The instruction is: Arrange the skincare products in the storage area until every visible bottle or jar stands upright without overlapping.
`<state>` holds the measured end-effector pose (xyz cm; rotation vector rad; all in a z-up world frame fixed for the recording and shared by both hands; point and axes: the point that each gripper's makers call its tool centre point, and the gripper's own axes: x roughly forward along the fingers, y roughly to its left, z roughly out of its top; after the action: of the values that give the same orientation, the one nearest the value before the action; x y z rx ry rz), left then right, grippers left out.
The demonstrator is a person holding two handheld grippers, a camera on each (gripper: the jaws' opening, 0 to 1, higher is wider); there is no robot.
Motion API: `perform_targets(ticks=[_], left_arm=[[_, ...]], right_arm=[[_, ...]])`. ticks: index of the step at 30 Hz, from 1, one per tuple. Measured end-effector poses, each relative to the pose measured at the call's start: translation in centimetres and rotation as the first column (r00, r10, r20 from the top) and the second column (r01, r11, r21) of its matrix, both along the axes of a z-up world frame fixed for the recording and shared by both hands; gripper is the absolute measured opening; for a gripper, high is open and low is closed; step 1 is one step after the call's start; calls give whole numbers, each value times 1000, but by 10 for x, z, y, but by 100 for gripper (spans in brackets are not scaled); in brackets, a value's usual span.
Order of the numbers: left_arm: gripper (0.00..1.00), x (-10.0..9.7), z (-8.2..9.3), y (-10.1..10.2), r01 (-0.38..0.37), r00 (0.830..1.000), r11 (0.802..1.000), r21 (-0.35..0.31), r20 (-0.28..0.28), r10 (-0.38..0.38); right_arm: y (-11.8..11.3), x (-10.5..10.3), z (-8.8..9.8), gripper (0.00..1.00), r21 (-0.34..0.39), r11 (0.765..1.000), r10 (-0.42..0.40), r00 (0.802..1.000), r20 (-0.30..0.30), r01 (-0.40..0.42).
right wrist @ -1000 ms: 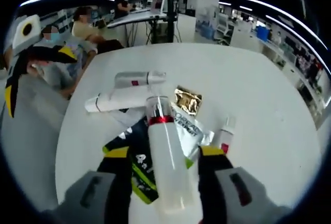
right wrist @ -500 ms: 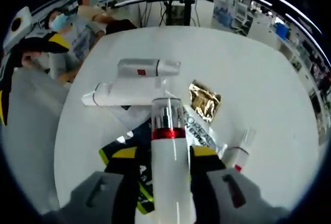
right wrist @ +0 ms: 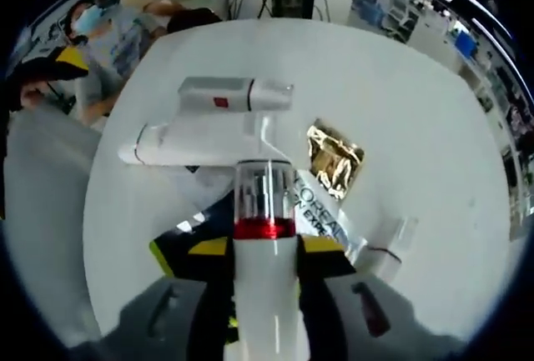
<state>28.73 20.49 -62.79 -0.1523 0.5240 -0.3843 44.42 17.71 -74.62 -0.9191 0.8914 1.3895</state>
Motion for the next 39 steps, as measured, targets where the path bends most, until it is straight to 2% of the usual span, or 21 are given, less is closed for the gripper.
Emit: perform_targets(ticks=[4, 10, 18, 23, 27, 30, 33, 39], left_arm=[[91, 0, 0, 0, 0, 1000, 1000, 1, -2, 0], [91, 0, -1, 1, -4, 1000, 1000, -3, -5, 4], [90, 1, -1, 1, -9, 1000, 1000, -3, -2, 9], [90, 0, 0, 1, -8, 1000, 1000, -1, 0, 8], [90, 1, 0, 1, -10, 1000, 1000, -3, 2, 10], [90, 0, 0, 1, -6, 1000, 1000, -1, 3, 6], [90, 0, 1, -1, 0, 1000, 1000, 3, 4, 0], [90, 0, 0, -1, 5, 1000, 1000, 4, 1, -5]], right_arm=[[-2, -1, 0, 30, -19, 1000, 21, 1000, 7, -21], [-4, 0, 1, 29, -26, 1000, 10, 1000, 18, -10], [-13, -8, 8, 28, 1, 1000, 11, 1000, -19, -11], [-20, -10, 22, 28, 49, 999, -7, 1000, -14, 8], [-32, -15, 39, 28, 118, 992, -35, 999, -34, 39], [-44, -16, 50, 28, 179, 980, -76, 996, -49, 84], [-56, -18, 57, 28, 228, 970, -79, 995, -53, 89], [-82, -18, 66, 28, 279, 950, -130, 989, -68, 144]])
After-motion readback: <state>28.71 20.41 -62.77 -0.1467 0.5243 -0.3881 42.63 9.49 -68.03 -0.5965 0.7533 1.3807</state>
